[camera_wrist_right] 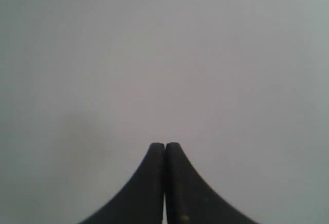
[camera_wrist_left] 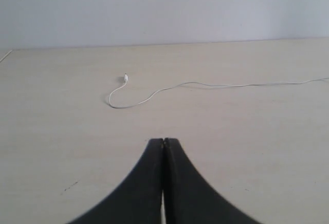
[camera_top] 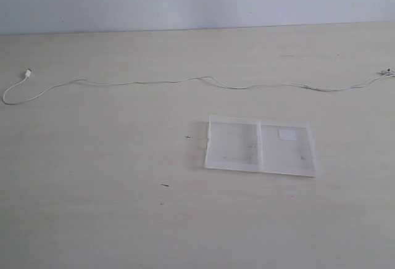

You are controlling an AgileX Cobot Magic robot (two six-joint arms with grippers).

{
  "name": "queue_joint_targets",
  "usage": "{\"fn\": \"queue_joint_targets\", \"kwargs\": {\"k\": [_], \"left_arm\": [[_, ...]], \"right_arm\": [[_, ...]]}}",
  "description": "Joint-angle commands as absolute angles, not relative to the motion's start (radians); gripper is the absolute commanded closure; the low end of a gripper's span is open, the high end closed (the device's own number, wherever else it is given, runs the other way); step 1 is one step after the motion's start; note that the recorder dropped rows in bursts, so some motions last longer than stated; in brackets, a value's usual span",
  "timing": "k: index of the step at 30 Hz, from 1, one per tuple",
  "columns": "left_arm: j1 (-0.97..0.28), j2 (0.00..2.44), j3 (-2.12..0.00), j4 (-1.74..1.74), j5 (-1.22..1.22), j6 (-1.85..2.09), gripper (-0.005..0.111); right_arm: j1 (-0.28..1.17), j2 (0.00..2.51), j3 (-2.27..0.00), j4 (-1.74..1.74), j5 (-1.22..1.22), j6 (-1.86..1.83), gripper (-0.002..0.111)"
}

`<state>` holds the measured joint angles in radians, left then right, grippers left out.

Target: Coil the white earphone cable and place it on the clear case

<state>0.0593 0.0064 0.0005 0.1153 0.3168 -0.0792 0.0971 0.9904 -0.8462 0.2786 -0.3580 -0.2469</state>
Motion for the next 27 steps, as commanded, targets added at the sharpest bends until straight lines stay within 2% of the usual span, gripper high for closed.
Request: {"fn": "queue_joint_targets", "kwargs": {"k": [1, 9, 14, 19, 27], "left_arm": [[0.052, 0.0, 0.0, 0.119, 0.313, -0.084, 0.107], [0.052, 0.0, 0.0, 0.119, 0.313, -0.084, 0.107], [0.052, 0.0, 0.0, 0.119, 0.313, -0.084, 0.107], [0.052, 0.0, 0.0, 0.119, 0.313, -0.084, 0.107], [0.052, 0.0, 0.0, 0.119, 0.313, -0.084, 0.107]], "right_arm": [[0.093, 1.338, -1.199, 0.254, 0.028, -0.32, 0.108], [0.093, 1.772, -1.786, 0.184, 0.856, -0.497, 0.108], [0.093, 1.946, -1.958, 0.275, 1.203, -0.682, 0.108], [0.131, 2.07, -2.006, 0.386, 1.221, -0.851, 0.108], [0.331, 2.203, -2.012, 0.176, 1.221, -1.012, 0.108]]}}
